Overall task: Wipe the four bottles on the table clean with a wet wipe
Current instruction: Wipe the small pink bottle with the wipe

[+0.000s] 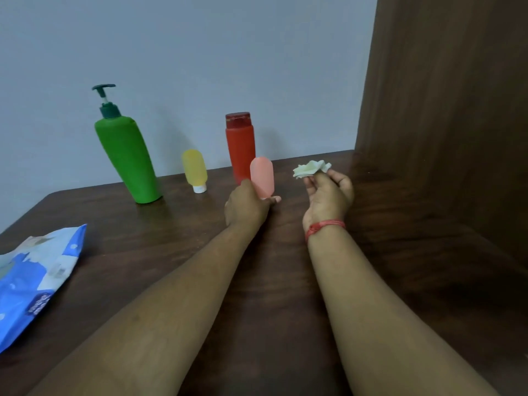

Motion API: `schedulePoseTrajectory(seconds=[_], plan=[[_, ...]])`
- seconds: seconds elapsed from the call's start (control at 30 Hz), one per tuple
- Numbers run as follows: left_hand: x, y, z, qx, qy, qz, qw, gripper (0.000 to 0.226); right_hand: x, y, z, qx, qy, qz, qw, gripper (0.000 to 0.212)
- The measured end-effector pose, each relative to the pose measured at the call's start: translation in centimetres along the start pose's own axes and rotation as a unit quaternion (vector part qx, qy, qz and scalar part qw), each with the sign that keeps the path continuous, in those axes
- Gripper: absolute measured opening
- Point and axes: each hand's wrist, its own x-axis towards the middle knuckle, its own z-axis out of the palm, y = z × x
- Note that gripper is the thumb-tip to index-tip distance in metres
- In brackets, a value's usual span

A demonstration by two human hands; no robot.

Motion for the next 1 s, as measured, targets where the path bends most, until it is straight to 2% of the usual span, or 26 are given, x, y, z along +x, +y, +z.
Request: schedulePoseTrajectory(seconds=[0.33,0.67,1.0], plan=[[4.8,2.5,4.3,-0.005,0.014,0.016,1.0,0.066,0.4,0.6,0.3,0.005,0.013,0.009,1.0,0.026],[7.5,4.8,7.0,0.037,0.02,0.015,0.999,0.041,1.4,0.1,0.1,0.025,0.038,0.005,0.999,0.028],[8.9,5.1,8.3,0.055,0.03,0.011,0.998,0.033,1.4,0.6,0.3,0.02,0.037,0.015,0.999,0.026]])
